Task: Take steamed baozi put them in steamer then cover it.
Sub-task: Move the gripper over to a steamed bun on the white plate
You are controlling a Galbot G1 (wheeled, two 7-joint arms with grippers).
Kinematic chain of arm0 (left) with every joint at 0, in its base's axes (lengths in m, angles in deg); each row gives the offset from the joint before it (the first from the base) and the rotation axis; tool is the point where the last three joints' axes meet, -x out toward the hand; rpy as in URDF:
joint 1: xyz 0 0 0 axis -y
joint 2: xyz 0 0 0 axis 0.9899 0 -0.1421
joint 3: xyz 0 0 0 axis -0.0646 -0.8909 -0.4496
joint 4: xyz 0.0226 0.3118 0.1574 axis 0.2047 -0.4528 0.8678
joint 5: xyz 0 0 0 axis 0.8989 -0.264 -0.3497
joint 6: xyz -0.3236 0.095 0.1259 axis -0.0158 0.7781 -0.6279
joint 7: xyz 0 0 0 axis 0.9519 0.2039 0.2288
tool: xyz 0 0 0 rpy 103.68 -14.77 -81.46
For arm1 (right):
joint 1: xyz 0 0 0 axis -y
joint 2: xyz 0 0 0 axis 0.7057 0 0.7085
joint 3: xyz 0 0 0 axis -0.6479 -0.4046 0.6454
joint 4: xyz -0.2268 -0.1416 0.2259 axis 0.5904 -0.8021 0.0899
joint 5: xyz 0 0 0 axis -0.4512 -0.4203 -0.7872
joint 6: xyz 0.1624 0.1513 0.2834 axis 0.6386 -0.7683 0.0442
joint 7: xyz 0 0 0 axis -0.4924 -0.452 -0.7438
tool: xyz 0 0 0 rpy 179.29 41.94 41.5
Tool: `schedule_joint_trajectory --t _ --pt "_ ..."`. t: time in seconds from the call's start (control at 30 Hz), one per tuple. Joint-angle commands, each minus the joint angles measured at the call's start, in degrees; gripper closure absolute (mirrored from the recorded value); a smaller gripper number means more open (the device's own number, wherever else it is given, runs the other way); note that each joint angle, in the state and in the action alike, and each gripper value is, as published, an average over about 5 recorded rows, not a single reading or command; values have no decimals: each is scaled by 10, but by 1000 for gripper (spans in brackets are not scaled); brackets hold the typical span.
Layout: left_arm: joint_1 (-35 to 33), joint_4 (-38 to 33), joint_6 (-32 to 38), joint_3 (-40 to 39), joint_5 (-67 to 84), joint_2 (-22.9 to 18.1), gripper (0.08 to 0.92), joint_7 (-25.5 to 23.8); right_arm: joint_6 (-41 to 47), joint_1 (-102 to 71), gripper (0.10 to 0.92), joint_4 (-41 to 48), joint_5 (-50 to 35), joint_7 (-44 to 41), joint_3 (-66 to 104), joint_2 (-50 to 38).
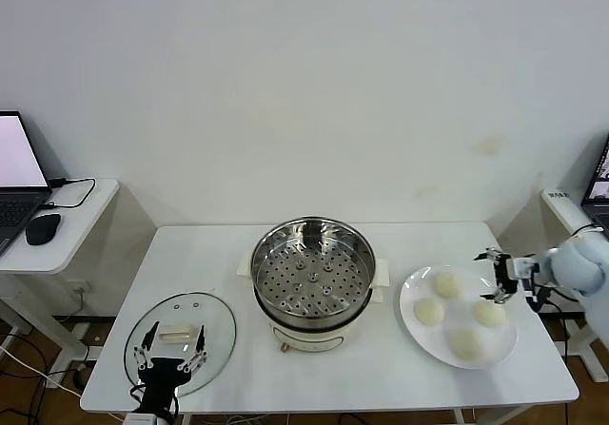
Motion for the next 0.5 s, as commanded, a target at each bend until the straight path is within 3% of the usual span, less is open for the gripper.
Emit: schedule_joint_trajectory --t 0.03,0.5 --pt "2 2 -1 1 -1 0 177 0 -21 108 202 88 6 -40 -116 54" --pt "10 6 -1 5 0 3 177 -1 -15 112 203 153 62 -35 -117 115"
